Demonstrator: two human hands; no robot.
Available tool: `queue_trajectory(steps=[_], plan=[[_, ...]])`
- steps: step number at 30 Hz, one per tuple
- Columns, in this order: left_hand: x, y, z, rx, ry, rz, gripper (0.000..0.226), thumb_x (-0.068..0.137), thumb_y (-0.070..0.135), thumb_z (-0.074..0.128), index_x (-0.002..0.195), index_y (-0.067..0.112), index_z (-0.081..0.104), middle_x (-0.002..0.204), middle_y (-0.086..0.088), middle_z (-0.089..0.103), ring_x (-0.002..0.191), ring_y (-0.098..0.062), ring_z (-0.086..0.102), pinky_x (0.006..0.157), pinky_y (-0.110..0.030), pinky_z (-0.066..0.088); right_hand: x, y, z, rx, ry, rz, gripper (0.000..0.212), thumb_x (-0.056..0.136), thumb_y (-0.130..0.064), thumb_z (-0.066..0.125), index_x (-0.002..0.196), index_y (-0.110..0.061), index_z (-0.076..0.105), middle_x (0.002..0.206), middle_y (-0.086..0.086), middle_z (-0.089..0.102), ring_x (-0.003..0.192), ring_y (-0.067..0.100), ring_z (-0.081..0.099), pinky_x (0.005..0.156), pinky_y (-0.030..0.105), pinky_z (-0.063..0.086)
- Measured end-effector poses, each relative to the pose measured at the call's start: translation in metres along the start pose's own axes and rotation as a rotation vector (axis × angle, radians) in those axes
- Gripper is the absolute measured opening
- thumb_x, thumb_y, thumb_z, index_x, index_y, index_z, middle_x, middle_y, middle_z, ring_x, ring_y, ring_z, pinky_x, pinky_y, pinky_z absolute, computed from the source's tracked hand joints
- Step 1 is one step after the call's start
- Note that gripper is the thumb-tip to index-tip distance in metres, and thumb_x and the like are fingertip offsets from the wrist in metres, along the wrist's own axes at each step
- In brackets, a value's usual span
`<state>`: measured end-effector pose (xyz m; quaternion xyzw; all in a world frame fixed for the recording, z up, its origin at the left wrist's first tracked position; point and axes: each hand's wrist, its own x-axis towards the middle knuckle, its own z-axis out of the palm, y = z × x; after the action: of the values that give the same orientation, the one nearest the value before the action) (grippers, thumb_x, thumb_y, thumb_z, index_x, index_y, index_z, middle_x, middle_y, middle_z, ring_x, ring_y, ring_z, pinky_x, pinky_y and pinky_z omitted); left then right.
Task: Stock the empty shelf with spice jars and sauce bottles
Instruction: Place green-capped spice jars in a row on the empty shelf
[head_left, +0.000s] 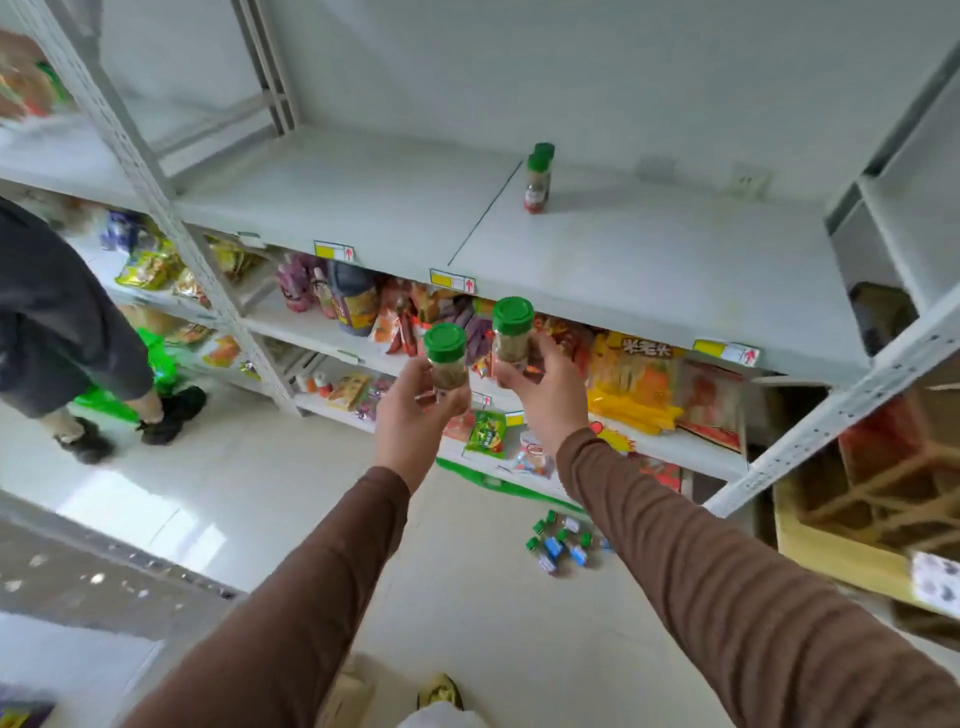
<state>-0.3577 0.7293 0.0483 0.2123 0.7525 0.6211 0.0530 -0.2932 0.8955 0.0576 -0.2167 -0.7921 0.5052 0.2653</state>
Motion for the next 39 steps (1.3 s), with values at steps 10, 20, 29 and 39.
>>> queue_trajectory(steps=[10, 20, 29, 39], plan=[[0.157, -0.012, 0.058, 0.017, -0.146, 0.030, 0.034, 0.083, 0.026, 0.079, 0.113, 0.025, 0.064, 0.101, 0.011, 0.073, 0.096, -0.005, 0.067, 0.085, -0.026, 0.056, 0.151, 0.036, 0.001, -0.049, 0.164, 0.100, 0.038, 0.079, -0.030, 0.082, 0.111, -0.021, 0.064, 0.101, -0.005, 0.074, 0.094, 0.014, 0.069, 0.089, 0.040, 0.057], [0.285, -0.037, 0.134, 0.065, -0.146, -0.042, 0.032, 0.083, 0.019, 0.079, 0.110, 0.024, 0.063, 0.102, 0.012, 0.071, 0.097, 0.003, 0.064, 0.080, -0.015, 0.050, 0.303, 0.099, 0.007, -0.063, 0.102, 0.177, 0.037, 0.074, -0.020, 0.083, 0.106, -0.015, 0.064, 0.104, 0.004, 0.071, 0.099, 0.022, 0.067, 0.091, 0.047, 0.056], [0.349, -0.060, 0.161, 0.042, -0.158, -0.091, 0.033, 0.080, 0.011, 0.077, 0.108, 0.021, 0.064, 0.099, 0.014, 0.072, 0.096, 0.002, 0.065, 0.085, -0.024, 0.057, 0.375, 0.108, 0.028, -0.099, 0.041, 0.177, 0.030, 0.079, -0.015, 0.080, 0.105, -0.009, 0.065, 0.099, 0.008, 0.073, 0.090, 0.026, 0.069, 0.087, 0.044, 0.056], [0.369, -0.067, 0.164, 0.027, -0.184, -0.088, 0.036, 0.078, 0.017, 0.078, 0.110, 0.024, 0.065, 0.103, 0.013, 0.072, 0.101, -0.005, 0.066, 0.091, -0.043, 0.059, 0.394, 0.114, 0.037, -0.127, 0.053, 0.190, 0.056, 0.077, -0.016, 0.080, 0.128, -0.017, 0.058, 0.111, 0.002, 0.071, 0.101, 0.023, 0.069, 0.093, 0.039, 0.054]])
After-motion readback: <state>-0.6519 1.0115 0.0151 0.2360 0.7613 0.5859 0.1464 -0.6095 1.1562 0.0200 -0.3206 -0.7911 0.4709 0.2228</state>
